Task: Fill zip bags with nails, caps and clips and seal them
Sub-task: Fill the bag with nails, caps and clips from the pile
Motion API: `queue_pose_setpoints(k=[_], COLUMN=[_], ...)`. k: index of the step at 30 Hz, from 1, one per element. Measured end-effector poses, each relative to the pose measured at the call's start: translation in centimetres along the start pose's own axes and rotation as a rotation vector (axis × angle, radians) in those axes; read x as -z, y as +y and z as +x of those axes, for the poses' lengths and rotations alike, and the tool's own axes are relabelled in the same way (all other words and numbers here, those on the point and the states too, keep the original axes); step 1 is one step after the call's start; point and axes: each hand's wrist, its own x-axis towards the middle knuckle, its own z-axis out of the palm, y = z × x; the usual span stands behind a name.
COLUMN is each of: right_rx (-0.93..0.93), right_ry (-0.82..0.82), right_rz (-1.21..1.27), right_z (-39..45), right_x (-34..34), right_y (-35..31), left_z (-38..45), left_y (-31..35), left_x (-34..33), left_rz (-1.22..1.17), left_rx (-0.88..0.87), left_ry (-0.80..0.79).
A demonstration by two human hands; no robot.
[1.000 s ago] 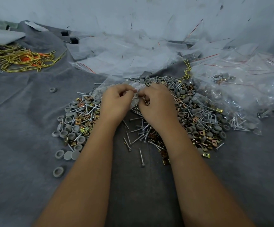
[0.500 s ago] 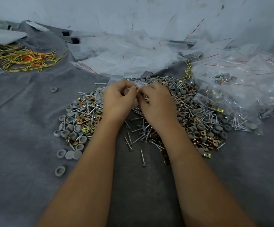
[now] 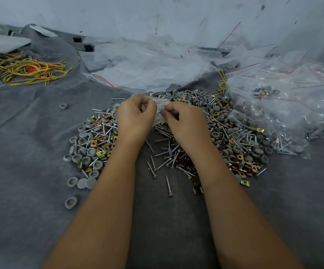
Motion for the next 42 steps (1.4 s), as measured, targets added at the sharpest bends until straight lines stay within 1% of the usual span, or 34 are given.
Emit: queue_pose_setpoints(k=[2, 4, 7, 9, 11, 13, 14, 16, 18, 21, 23, 24, 25, 28, 29, 30, 31, 33, 34, 36, 38, 39, 40, 42], right_rx=[-0.019, -0.064, -0.107, -0.143, -0.154, -0.122, -0.087, -0.009, 0.017, 0.026, 0.007, -0.002, -0.007, -0.029, -0.025, -0.011, 0.008, 0.027, 0.020, -0.031, -0.084, -0.095, -0.093, -0.072], right_ry=[0.009, 0.002, -0.036, -0.063, -0.101, -0.128, -0.138, -0.156, -0.173, -0.176, -0.164, -0.149, -0.124, -0.042, -0.033, -0.031, -0.042, -0.083, -0.087, -0.042, 0.023, 0.030, 0.018, -0.068], right_rz=[0.029, 0.129, 0.234, 0.201, 0.163, 0.115, 0.051, -0.157, -0.308, -0.329, -0.225, -0.160, -0.101, 0.054, 0.067, 0.039, -0.025, -0.161, -0.184, -0.133, -0.059, -0.070, -0.129, -0.300], right_z=[0.0, -0.1, 0.0, 0.2, 0.2, 0.1, 0.0, 0.1, 0.1, 0.1, 0.1, 0.1, 0.2, 0.3, 0.2, 0.1, 0.1, 0.0, 0.0, 0.0, 0.1, 0.1, 0.1, 0.1], right_x=[-0.1, -0.1, -0.1, 0.0, 0.1, 0.3, 0.4, 0.5, 0.5, 0.4, 0.5, 0.5, 0.6, 0.7, 0.6, 0.6, 0.6, 0.7, 0.7, 0.9, 1.0, 1.0, 1.0, 0.9], right_y=[0.1, -0.2, -0.4, -0.3, -0.2, -0.3, -0.3, -0.1, 0.2, 0.6, 0.8, 0.9, 0.9, 0.3, 0.1, 0.0, 0.0, 0.3, 0.4, 0.4, 0.0, -0.2, -0.2, -0.1], left_z=[0.0, 0.0, -0.5, -0.9, -1.0, -0.8, -0.7, -0.5, -0.3, -0.1, 0.2, 0.3, 0.3, 0.4, 0.3, 0.2, 0.1, 0.0, 0.0, 0.0, 0.1, 0.1, 0.1, 0.1], left_y=[0.1, 0.2, 0.4, 0.5, 0.5, 0.1, -0.1, -0.5, -0.6, -0.7, -0.8, -0.9, -0.9, -0.9, -0.9, -0.8, -0.7, -0.6, -0.7, -0.8, -0.9, -0.9, -0.8, -0.8], left_x=[0.1, 0.3, 0.5, 0.3, 0.0, -0.2, -0.3, -0.4, -0.5, -0.6, -0.6, -0.6, -0.5, -0.1, 0.1, 0.2, 0.2, 0.0, -0.1, -0.3, -0.4, -0.3, -0.2, -0.2], left_rz=[0.009, 0.022, 0.123, 0.237, 0.303, 0.322, 0.313, 0.292, 0.284, 0.274, 0.215, 0.192, 0.182, 0.160, 0.153, 0.160, 0.184, 0.262, 0.305, 0.368, 0.374, 0.363, 0.354, 0.341], left_rx=[-0.005, -0.047, -0.191, -0.291, -0.362, -0.342, -0.311, -0.241, -0.182, -0.102, -0.043, -0.024, -0.016, -0.031, -0.053, -0.082, -0.111, -0.150, -0.151, -0.139, -0.121, -0.112, -0.104, -0.091], left_ry=[0.027, 0.102, 0.199, 0.179, 0.125, 0.021, -0.034, -0.104, -0.153, -0.230, -0.208, -0.165, -0.098, 0.177, 0.247, 0.283, 0.283, 0.193, 0.134, 0.067, 0.064, 0.072, 0.078, 0.072])
